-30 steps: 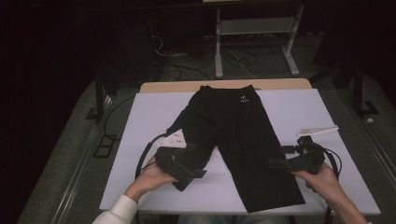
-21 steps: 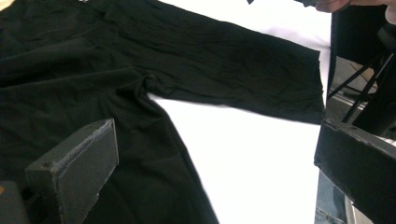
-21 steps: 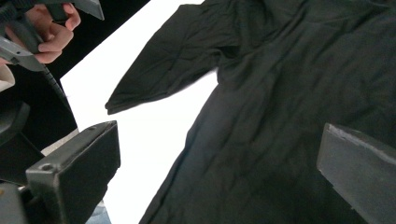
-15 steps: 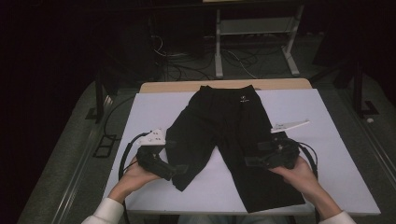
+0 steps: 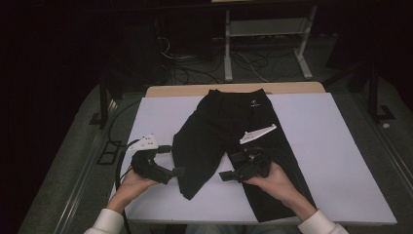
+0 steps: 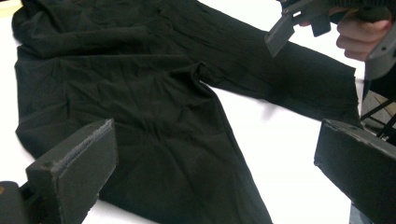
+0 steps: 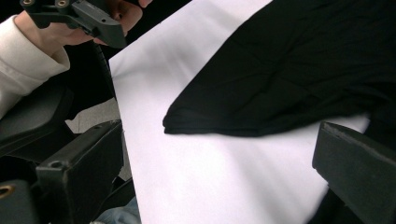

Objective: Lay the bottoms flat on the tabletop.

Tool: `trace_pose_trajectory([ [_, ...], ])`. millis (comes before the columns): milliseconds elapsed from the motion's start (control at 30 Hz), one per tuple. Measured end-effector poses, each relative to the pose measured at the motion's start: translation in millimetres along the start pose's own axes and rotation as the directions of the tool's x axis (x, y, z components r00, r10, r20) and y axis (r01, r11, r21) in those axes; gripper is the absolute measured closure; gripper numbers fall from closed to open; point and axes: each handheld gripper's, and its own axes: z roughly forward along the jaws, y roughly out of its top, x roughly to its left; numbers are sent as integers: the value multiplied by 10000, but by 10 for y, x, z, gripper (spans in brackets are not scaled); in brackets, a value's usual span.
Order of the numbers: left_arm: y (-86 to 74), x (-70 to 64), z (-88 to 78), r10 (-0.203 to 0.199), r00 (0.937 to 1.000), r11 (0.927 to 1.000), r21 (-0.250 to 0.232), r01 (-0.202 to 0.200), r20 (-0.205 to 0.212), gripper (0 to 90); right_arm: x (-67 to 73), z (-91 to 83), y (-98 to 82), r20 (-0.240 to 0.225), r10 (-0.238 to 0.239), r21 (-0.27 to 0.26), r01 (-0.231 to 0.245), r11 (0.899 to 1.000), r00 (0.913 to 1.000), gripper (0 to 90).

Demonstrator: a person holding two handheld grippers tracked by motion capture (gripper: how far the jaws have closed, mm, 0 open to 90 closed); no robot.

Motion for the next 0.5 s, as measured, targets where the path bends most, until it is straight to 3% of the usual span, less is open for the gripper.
trace_pose_trajectory([
  [267,-119,99,1,-605,9978,9963,-634,586,-288,0,74,289,73,-396,-332,234,341,9991,9987,38],
  [500,-159,161,-2,-906,9947,9930,-808,865,-488,0,137,553,68,-632,-505,712,549,9959,9967,97],
])
